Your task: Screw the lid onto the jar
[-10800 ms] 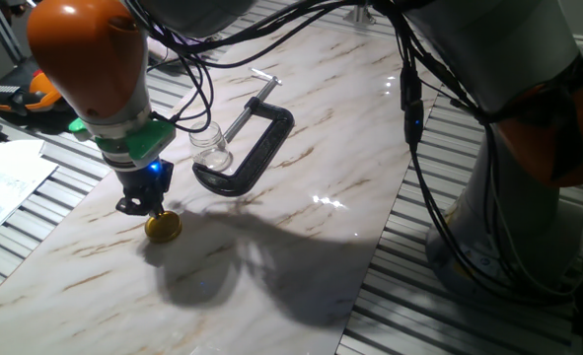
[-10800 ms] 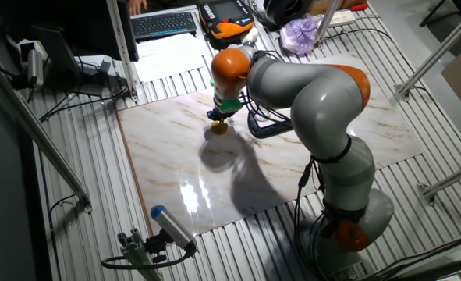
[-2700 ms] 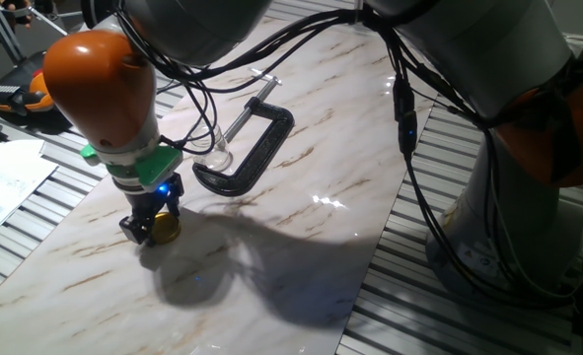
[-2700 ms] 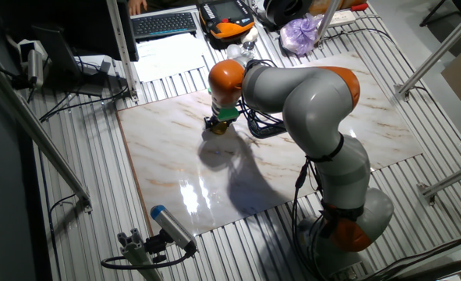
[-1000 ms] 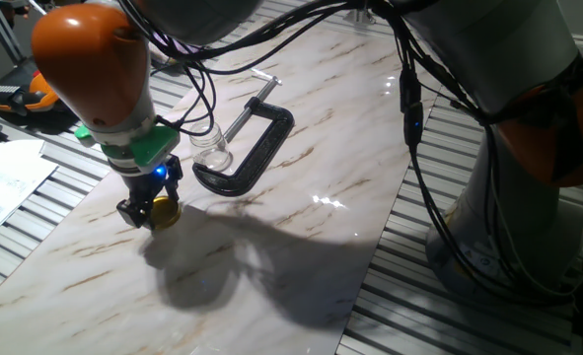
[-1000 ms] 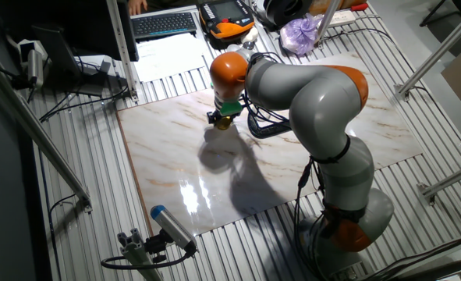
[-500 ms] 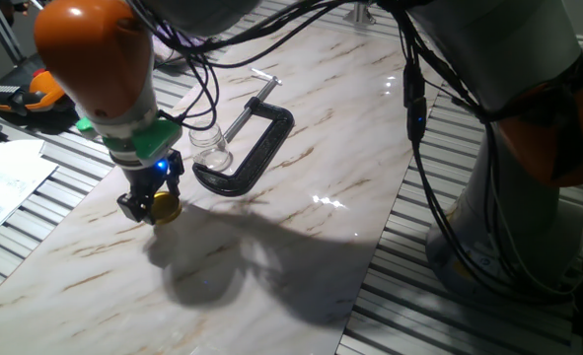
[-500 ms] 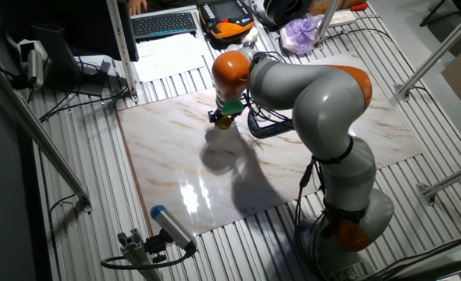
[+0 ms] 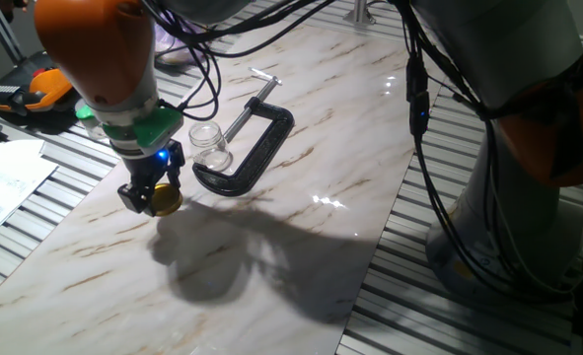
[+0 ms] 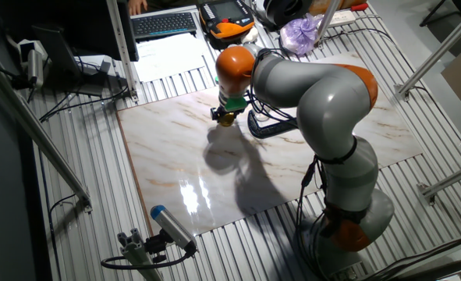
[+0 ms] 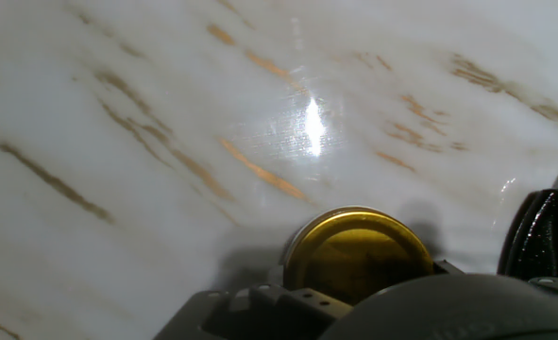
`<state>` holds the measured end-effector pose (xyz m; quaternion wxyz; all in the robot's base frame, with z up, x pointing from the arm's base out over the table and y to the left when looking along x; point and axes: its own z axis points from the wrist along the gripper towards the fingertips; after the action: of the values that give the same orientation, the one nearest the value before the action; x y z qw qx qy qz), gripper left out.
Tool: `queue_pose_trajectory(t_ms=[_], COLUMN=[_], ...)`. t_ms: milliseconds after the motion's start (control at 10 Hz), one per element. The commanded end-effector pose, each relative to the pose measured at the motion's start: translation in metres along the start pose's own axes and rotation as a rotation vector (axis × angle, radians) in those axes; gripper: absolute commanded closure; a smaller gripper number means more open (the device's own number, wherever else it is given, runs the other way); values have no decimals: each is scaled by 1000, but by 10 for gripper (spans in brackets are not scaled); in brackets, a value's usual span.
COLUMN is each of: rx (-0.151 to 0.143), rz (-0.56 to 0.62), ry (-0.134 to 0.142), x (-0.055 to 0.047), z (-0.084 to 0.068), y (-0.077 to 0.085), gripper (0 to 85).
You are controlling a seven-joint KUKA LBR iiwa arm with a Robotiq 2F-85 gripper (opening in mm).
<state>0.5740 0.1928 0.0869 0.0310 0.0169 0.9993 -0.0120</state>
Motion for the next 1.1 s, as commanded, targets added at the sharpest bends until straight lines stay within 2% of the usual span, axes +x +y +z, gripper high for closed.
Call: queue_pose_trajectory(t_ms=[0, 400, 500, 1000], rx=[0, -4, -6, -6], rz=[0, -9, -14, -26], ry=[0, 5, 8, 12], x=[0, -2, -3, -4], z=[-1, -6, -7, -20], y=[-1, -6, -8, -20], gripper=[510, 510, 680, 680])
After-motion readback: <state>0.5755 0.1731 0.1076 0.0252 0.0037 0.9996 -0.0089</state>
